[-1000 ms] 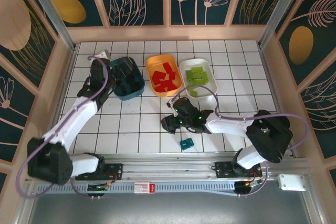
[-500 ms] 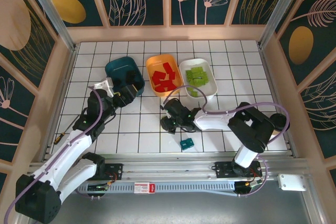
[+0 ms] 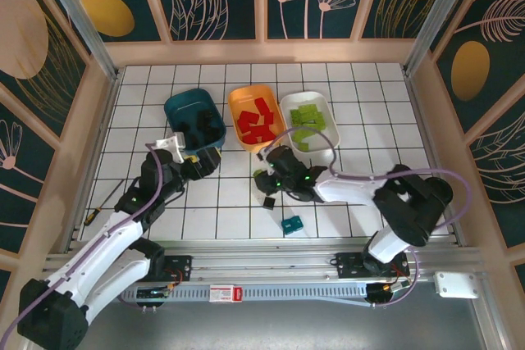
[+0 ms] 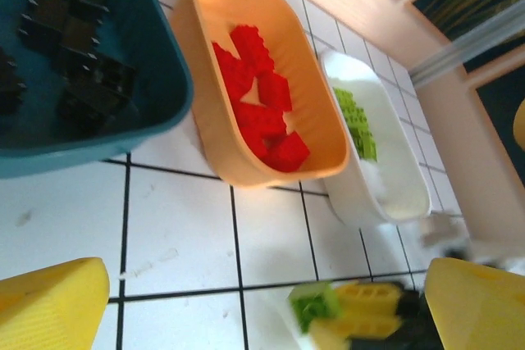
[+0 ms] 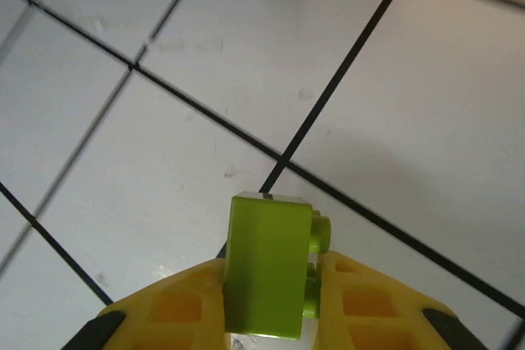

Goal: Sort the legos into containers by color
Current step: Pick up the lego from the bottom-center of the table, then place the lego in the container, then pick up the lego from the middle-left of the table.

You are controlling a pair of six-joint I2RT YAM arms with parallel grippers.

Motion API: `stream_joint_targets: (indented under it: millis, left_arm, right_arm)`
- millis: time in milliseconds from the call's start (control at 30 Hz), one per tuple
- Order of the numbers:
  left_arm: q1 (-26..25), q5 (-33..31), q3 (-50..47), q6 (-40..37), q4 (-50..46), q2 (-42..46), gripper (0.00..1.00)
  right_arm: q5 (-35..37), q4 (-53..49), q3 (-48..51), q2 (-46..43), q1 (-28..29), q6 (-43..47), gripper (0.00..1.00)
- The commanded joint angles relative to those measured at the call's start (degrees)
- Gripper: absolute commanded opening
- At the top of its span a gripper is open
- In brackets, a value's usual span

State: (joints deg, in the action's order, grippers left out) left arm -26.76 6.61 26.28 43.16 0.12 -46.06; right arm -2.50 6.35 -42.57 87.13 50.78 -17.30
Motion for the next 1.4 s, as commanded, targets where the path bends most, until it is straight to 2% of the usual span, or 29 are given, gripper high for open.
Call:
stream_joint_targets:
  millis: [0, 133, 333, 400, 467, 567, 700, 833, 967, 1133, 1267, 1367]
  left_arm:
    - [-5.92, -3.65, -0.97, -0.31, -0.86, -3.51, 0.97]
    - [-15.54, -9.66, 0.27, -0.09, 0.31, -11.13, 0.96]
    - [-25.58, -15.38, 4.28, -1.14, 0.50, -21.10, 0.96]
    - [-27.33, -15.92, 5.54, -1.56, 0.65, -24.09, 0.95]
    - [-28.52, -15.93, 6.72, -1.86, 1.14, -26.96, 0.95]
    - [-29.83, -15.32, 8.50, -2.99, 2.03, -30.84, 0.92]
    - [-32.21, -15.58, 12.19, -4.96, 1.17, -35.89, 0.90]
    - [-34.17, -16.20, 14.61, -6.10, 0.08, -40.11, 0.90]
    - [-35.67, -16.90, 16.55, -6.99, -1.63, -43.26, 0.85]
    - [-36.56, -18.14, 18.49, -7.12, -4.17, -47.25, 0.72]
    - [-37.91, -19.95, 19.60, -7.20, -5.46, -49.81, 0.69]
    - [-38.62, -19.97, 20.34, -7.09, -5.33, -51.43, 0.60]
  right_arm:
    - [0.83, 4.67, 2.88, -7.71, -5.00, -3.33, 0.09]
    - [3.07, 3.82, 3.74, -11.95, -14.14, -6.04, 0.09]
    - [5.19, 1.73, -0.24, -7.37, -23.81, -6.65, 0.11]
    - [6.24, 0.46, -2.14, -5.02, -25.33, -6.50, 0.15]
    - [6.55, 0.23, -3.29, -3.14, -26.44, -6.47, 0.25]
    - [6.63, -0.40, -4.95, -1.54, -27.03, -5.95, 0.52]
    - [5.89, 0.73, -4.53, -4.00, -26.93, -5.85, 0.63]
    - [4.74, 1.23, -2.28, -7.69, -26.42, -6.19, 0.64]
    - [5.65, 0.86, 0.31, -11.77, -25.32, -6.30, 0.65]
    - [6.36, 0.96, 3.37, -16.02, -24.72, -7.17, 0.65]
    - [6.63, 0.68, 4.50, -18.27, -24.73, -7.59, 0.66]
    - [6.65, 0.68, 4.87, -19.17, -24.64, -7.92, 0.66]
